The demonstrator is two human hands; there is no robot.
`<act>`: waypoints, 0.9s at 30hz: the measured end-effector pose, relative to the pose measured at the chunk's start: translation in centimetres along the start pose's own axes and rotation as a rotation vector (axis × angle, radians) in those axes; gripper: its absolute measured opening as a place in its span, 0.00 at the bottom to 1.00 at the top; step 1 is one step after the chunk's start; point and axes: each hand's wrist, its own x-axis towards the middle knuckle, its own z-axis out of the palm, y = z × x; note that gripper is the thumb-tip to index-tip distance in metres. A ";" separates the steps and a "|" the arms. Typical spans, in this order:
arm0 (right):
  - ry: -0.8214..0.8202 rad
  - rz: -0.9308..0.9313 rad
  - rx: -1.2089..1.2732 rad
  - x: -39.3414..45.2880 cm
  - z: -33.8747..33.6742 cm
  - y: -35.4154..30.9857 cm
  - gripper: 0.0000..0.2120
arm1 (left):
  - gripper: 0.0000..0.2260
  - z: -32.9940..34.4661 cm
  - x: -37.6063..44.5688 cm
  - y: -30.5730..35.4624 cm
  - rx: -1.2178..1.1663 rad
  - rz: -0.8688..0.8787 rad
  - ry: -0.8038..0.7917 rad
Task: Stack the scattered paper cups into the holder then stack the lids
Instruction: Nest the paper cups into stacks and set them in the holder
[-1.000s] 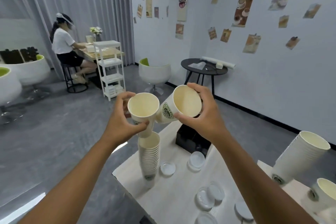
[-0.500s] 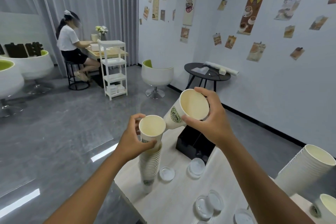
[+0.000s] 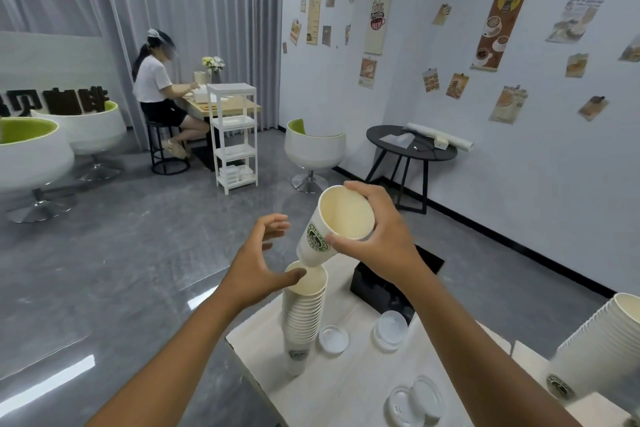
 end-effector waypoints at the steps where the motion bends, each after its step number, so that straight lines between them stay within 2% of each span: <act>1: -0.021 0.006 -0.006 0.1 0.6 0.3 0.38 | 0.40 -0.3 -0.1 0.1 0.000 0.006 0.005; 12: -0.201 0.095 -0.095 -0.3 7.0 5.0 0.41 | 0.36 -1.7 -0.9 0.2 0.015 0.007 0.016; 17: -0.231 0.124 -0.092 -1.4 7.5 6.6 0.39 | 0.34 -1.5 -0.7 0.3 0.008 0.007 0.010; 27: -0.082 0.166 -0.075 -5.4 2.5 8.1 0.35 | 0.29 3.5 0.8 3.0 -0.072 0.072 -0.093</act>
